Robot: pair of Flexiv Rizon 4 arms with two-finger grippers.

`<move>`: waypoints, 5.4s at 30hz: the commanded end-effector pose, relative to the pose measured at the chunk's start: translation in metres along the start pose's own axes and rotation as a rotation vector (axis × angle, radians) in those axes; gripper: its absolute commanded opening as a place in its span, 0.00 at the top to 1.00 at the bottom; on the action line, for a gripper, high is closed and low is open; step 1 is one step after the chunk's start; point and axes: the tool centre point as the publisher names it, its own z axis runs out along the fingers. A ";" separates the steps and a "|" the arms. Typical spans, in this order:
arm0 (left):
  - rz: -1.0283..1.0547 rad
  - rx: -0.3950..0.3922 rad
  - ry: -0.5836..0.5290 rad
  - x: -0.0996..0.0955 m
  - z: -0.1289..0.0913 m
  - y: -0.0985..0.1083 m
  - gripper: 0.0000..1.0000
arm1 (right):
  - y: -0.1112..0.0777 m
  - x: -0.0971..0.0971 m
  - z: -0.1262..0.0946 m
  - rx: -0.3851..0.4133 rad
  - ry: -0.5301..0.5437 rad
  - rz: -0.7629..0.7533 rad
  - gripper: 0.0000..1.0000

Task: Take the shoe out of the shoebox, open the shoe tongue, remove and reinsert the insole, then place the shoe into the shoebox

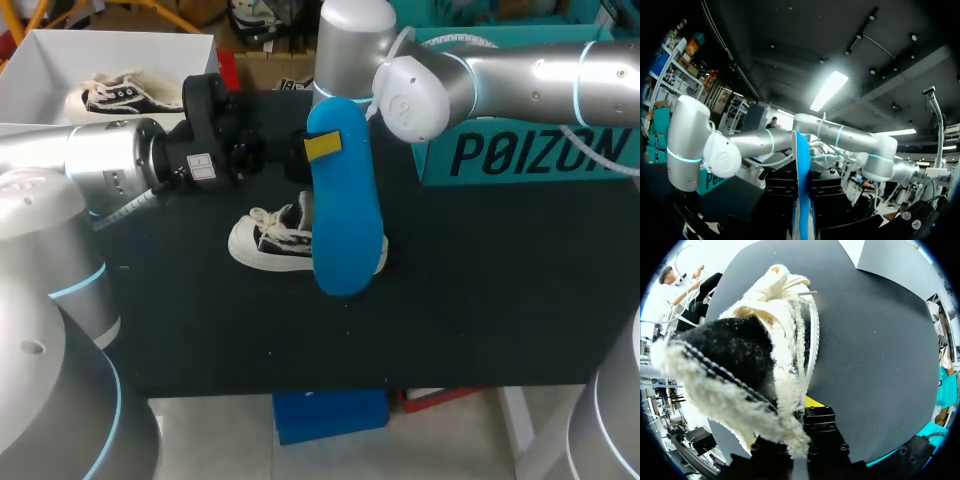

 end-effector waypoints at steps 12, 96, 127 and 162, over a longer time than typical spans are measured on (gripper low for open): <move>0.002 0.002 -0.005 0.000 0.002 0.002 1.00 | -0.004 0.014 -0.040 -0.008 -0.014 -0.024 1.00; 0.002 0.002 -0.005 0.000 0.002 0.002 1.00 | -0.019 0.011 -0.013 -0.002 -0.371 1.579 1.00; 0.002 0.002 -0.005 0.000 0.002 0.002 1.00 | -0.052 0.020 -0.046 -0.031 -0.343 1.506 0.00; 0.002 0.002 -0.005 0.000 0.002 0.002 1.00 | -0.071 0.035 -0.121 -0.409 0.047 1.466 0.00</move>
